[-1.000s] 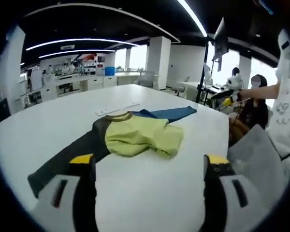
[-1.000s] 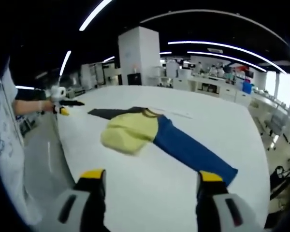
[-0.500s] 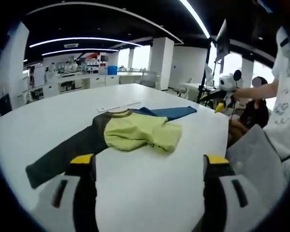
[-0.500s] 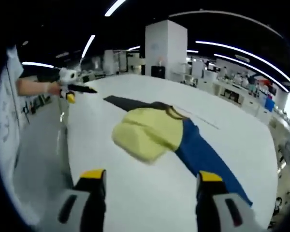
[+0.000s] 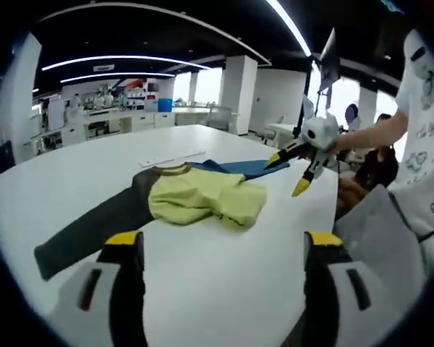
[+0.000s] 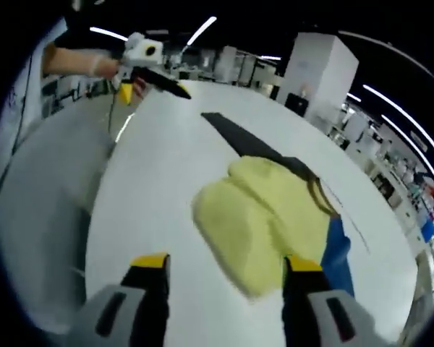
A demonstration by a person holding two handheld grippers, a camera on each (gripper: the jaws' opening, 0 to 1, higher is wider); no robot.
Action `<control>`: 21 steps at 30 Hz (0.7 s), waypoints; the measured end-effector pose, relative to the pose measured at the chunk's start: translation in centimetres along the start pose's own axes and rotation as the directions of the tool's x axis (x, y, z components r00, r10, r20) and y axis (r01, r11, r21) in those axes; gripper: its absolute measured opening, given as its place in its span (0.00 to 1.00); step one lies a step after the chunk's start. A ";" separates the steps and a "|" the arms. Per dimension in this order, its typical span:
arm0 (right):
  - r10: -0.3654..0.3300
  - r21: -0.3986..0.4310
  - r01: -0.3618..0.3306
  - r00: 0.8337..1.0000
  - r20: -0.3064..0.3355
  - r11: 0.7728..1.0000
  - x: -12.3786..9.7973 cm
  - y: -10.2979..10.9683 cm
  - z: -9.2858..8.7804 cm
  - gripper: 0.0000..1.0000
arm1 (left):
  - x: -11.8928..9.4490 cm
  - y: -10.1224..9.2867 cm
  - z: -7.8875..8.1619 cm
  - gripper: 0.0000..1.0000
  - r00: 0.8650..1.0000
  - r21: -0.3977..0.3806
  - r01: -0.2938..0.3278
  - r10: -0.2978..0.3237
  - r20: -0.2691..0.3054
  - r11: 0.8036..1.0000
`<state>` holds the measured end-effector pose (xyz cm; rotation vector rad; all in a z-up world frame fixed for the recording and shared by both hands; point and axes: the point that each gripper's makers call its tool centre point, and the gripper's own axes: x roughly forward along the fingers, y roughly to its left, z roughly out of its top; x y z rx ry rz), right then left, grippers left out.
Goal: Fold the garment on the visible template until the final outline fits inside the template.
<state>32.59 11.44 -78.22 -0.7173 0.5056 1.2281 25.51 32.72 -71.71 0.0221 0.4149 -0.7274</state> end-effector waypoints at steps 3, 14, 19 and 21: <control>0.008 -0.050 -0.009 1.000 -0.015 0.999 1.0 0.0 0.5 0.58 | 0.3 -0.2 -0.3 0.88 1.000 -0.002 0.008 -0.008 -0.006 1.000; 0.017 -0.158 -0.024 0.999 -0.042 0.987 3.7 0.4 2.2 0.51 | 1.3 -1.5 -0.8 0.88 1.000 -0.020 0.030 -0.030 -0.006 0.999; 0.000 -0.264 -0.022 0.997 -0.082 0.964 5.5 1.1 2.3 0.37 | 1.5 -1.7 -0.8 0.88 1.000 -0.030 0.031 -0.031 -0.003 0.999; 0.000 -0.271 -0.022 0.997 -0.079 0.962 6.4 1.7 2.8 0.34 | 1.5 -1.7 -0.9 0.88 0.999 -0.036 0.034 -0.034 0.000 0.999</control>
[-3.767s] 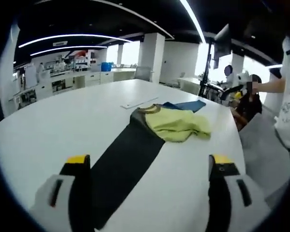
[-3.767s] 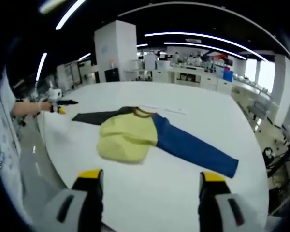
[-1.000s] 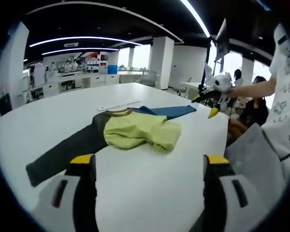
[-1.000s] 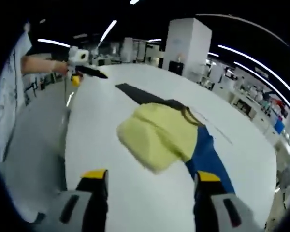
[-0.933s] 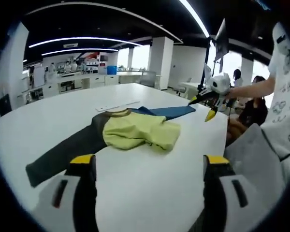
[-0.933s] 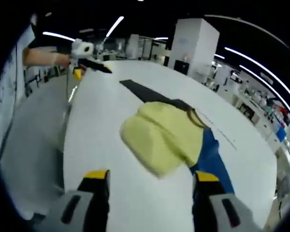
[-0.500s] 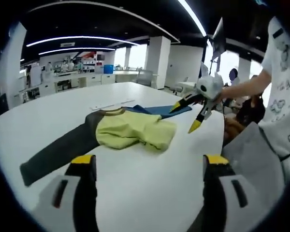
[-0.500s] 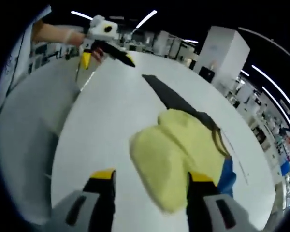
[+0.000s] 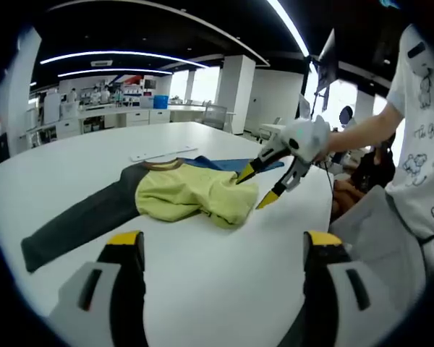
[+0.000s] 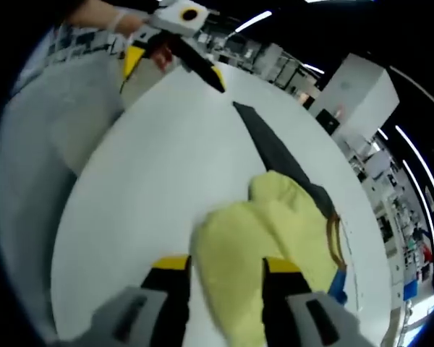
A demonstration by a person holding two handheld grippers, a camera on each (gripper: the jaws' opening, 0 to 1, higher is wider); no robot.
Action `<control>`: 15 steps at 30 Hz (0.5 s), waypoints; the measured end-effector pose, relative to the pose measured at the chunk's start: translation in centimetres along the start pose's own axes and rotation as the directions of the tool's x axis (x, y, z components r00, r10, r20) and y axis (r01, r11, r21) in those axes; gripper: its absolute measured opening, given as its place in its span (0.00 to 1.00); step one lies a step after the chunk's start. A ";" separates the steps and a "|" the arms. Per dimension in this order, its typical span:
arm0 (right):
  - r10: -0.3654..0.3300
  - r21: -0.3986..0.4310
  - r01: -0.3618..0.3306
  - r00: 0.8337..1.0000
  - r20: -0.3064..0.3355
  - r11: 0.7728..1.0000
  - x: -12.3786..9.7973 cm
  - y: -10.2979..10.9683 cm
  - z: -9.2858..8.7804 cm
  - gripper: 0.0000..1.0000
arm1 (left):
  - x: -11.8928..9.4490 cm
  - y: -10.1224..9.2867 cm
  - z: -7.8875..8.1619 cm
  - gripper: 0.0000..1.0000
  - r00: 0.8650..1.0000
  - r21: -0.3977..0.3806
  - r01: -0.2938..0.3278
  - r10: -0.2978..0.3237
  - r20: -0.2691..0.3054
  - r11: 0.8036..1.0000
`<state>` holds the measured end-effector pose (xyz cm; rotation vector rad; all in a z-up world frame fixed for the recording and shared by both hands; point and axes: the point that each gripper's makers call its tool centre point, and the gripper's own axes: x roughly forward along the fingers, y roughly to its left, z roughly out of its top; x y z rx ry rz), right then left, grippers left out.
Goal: Fold the garment on the visible template until the final outline fits inside the template.
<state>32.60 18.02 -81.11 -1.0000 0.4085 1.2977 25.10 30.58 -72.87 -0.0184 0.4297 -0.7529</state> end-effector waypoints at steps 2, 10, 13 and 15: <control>0.008 -0.013 -0.008 1.000 -0.005 1.000 0.5 0.4 0.4 0.33 | 0.0 -0.1 0.0 0.88 1.000 -0.004 0.001 -0.001 0.004 1.000; -0.007 -0.086 0.004 1.000 -0.026 0.996 1.8 1.1 1.2 0.23 | -0.3 0.0 -0.2 0.87 1.000 -0.035 -0.006 0.006 0.022 0.999; 0.001 -0.094 -0.006 0.999 -0.046 0.996 2.6 1.3 0.7 0.21 | -0.4 0.1 -0.3 0.87 1.000 -0.045 -0.010 0.012 0.028 0.999; 0.001 -0.108 -0.007 0.999 -0.054 0.994 2.8 1.4 0.7 0.19 | -0.4 0.1 -0.4 0.87 1.000 -0.047 -0.011 0.013 0.026 0.999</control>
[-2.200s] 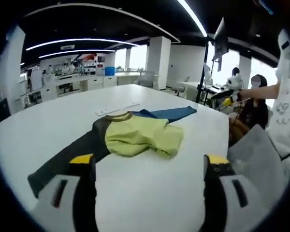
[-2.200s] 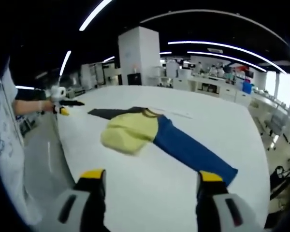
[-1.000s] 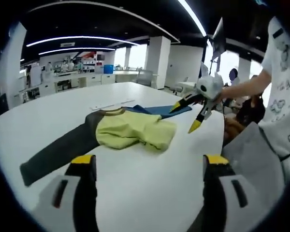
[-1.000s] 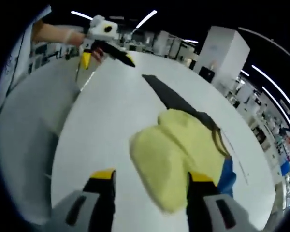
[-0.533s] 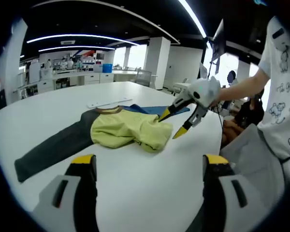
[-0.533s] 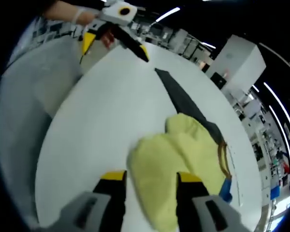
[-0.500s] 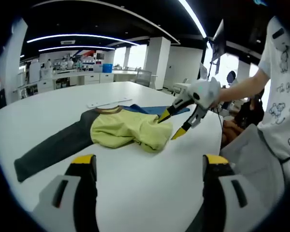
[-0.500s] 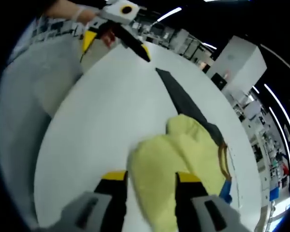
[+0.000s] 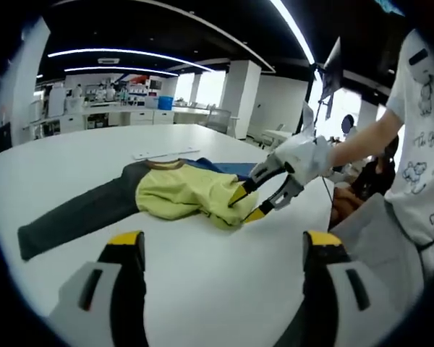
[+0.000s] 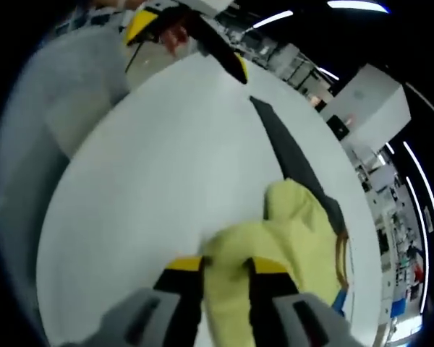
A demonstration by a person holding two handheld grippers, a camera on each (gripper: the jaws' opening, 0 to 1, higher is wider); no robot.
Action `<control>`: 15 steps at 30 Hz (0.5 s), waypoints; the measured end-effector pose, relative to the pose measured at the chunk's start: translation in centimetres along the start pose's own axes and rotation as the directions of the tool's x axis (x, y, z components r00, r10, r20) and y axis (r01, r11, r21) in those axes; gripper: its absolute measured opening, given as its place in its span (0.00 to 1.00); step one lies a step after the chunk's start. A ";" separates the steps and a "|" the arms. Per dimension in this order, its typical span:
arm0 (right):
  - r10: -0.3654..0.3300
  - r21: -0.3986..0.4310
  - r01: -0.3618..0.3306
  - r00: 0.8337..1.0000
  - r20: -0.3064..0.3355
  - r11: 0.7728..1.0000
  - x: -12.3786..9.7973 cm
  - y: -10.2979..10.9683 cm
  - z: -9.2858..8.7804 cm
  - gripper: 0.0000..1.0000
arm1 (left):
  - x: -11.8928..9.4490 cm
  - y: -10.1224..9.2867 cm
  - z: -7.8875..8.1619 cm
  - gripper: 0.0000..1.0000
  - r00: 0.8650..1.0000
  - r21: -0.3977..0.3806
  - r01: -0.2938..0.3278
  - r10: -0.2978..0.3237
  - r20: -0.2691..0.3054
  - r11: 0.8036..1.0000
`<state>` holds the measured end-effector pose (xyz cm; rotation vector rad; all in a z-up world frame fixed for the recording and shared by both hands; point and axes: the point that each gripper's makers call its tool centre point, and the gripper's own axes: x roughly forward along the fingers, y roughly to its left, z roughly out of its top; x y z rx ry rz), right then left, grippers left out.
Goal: Fold the garment on the visible template until the final outline fits inside the template.
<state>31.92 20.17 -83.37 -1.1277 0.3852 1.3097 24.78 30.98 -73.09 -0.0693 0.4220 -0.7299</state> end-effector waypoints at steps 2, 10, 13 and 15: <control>-0.004 -0.006 0.004 1.000 -0.003 1.000 0.2 -0.1 0.1 0.17 | 0.0 0.0 -0.1 0.87 1.000 -0.003 0.002 -0.002 0.001 1.000; -0.013 0.021 0.013 1.000 -0.001 1.000 0.5 -0.9 0.2 0.01 | 0.0 0.3 -0.2 0.87 1.000 -0.017 -0.004 0.004 0.007 1.000; -0.017 0.022 0.017 1.000 0.001 1.000 0.6 -1.1 0.1 0.00 | 0.1 0.4 -0.3 0.87 1.000 -0.022 -0.005 0.005 0.007 1.000; -0.015 0.033 0.015 1.000 0.003 0.999 0.5 -1.2 0.2 0.00 | 0.1 0.4 -0.3 0.87 1.000 -0.025 -0.005 0.005 0.009 1.000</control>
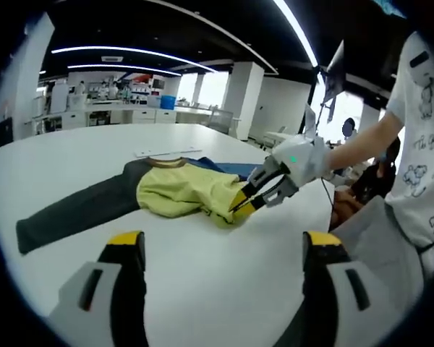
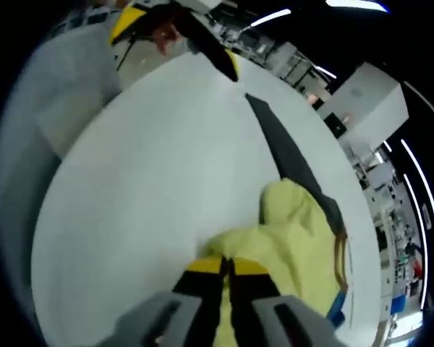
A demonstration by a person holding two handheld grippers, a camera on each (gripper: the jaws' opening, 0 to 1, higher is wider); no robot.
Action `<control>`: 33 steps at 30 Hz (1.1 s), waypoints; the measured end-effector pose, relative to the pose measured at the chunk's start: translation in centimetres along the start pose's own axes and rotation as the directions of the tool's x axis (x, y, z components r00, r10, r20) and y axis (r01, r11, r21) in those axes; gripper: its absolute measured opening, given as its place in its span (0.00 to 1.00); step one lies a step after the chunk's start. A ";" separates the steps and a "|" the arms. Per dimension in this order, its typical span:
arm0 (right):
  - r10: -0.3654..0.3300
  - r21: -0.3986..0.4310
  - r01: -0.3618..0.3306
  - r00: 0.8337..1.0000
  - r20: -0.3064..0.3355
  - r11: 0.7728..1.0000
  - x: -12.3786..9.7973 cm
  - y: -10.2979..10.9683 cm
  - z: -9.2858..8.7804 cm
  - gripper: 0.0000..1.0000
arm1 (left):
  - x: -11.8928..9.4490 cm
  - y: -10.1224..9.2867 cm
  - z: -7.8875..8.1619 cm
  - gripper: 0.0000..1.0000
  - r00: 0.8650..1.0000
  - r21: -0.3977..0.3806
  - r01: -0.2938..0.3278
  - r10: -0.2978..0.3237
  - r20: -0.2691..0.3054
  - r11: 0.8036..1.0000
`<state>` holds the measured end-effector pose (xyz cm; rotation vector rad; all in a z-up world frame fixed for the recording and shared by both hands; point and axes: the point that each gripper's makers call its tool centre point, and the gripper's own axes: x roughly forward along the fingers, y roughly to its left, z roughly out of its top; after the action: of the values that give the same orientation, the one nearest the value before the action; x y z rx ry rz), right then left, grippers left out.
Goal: Fold the garment on the visible template until the final outline fits inside the template.
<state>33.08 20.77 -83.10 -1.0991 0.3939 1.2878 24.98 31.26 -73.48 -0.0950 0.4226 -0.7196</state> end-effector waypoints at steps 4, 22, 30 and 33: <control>0.038 0.064 -0.037 0.999 -0.004 0.997 -1.0 0.0 0.4 0.00 | 0.1 0.1 0.0 0.87 1.000 -0.005 -0.001 0.001 0.005 1.000; 0.123 0.322 -0.140 0.990 0.073 0.936 -5.2 -8.2 2.4 0.00 | 0.6 -0.3 0.3 0.86 1.000 -0.014 0.012 -0.012 0.015 1.000; 0.080 0.332 -0.090 0.996 0.044 0.939 -5.8 -13.1 1.8 0.00 | 0.6 -0.3 0.1 0.85 1.000 -0.026 0.010 -0.010 0.015 1.000; 0.063 0.321 -0.066 0.998 0.020 0.945 -5.5 -14.5 1.0 0.00 | 0.6 -0.2 -0.1 0.85 1.000 -0.028 0.007 -0.006 0.013 1.000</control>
<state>44.09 20.05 -72.19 -0.8086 0.6143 1.2333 25.22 30.69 -73.69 -0.1274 0.4204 -0.7194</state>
